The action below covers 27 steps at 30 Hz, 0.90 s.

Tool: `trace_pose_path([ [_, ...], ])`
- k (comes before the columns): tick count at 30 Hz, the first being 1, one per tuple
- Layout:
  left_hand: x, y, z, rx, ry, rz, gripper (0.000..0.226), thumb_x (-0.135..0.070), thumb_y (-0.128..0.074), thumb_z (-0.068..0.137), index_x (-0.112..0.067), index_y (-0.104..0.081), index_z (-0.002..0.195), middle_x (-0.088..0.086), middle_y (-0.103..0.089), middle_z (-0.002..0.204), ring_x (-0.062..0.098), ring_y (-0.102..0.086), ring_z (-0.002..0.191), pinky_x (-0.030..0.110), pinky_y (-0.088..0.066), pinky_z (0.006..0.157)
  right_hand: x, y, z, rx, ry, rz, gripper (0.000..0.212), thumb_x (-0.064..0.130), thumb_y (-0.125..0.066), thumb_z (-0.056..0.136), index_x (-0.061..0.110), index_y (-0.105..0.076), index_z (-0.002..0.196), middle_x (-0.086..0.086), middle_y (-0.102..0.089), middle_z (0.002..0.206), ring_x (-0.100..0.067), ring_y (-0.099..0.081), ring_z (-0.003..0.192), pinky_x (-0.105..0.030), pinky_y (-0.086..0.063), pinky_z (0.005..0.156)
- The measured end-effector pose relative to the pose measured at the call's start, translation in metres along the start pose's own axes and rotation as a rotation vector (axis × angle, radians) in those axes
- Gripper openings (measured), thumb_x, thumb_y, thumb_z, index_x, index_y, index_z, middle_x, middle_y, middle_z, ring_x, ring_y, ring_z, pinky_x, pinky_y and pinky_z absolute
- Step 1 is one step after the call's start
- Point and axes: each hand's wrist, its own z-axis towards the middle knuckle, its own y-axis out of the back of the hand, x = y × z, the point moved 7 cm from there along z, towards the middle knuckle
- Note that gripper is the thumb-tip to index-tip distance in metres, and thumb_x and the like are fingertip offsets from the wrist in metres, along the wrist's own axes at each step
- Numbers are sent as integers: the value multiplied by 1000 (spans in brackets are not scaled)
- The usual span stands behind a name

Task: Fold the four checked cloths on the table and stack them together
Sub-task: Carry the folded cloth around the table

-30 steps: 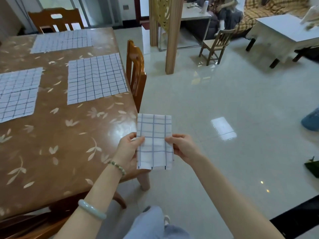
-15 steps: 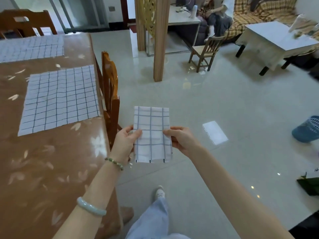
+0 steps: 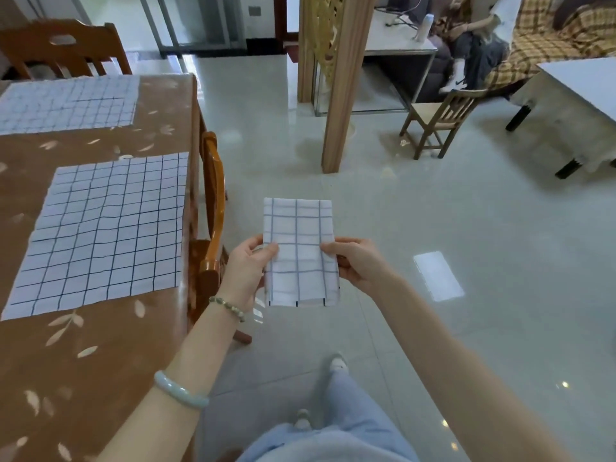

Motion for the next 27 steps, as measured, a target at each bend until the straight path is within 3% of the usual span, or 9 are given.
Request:
trace_pose_path([
  [6,-31,-18,90,-96,10,-50,25,-14,-55,95,-11,-58,120,2,-74,95,17,-72,83,31,-58,65,53,5,102,46,-27,-55,15,0,-66,82,-6,-68,96,-22,-60,93,-30,-51,84,-48,-47,95],
  [9,-52,-31,139,-146,19,-74,22,-12,-52,96,-10,-59,116,3,-71,90,8,-70,67,23,-55,53,89,9,157,73,-32,-84,17,1,-67,82,-6,-68,97,-23,-66,93,-30,-59,83,-47,-50,93],
  [12,-82,-43,186,-205,24,-106,22,-11,-50,96,-7,-59,116,4,-69,90,3,-67,58,18,-51,47,131,6,211,113,-42,-134,16,2,-68,80,-6,-69,95,-22,-64,90,-30,-56,82,-52,-47,95],
  [19,-143,-40,280,-329,3,-157,24,-13,-51,96,-8,-60,118,2,-70,94,9,-67,72,17,-51,51,214,-22,316,225,-52,-208,19,8,-72,71,-3,-71,87,-21,-60,89,-30,-52,83,-46,-47,84],
  [22,-163,-27,316,-371,3,-172,19,-13,-52,96,-11,-61,112,0,-70,90,6,-68,66,17,-50,50,236,-46,358,279,-70,-219,22,6,-72,72,-6,-70,91,-21,-61,90,-30,-54,84,-52,-48,94],
  [27,-191,13,385,-467,-26,-222,13,-10,-53,95,-13,-65,100,-5,-70,73,2,-65,54,16,-46,44,272,-98,438,325,-55,-260,20,-2,-65,83,-11,-66,101,-21,-68,94,-28,-63,83,-43,-55,88],
])
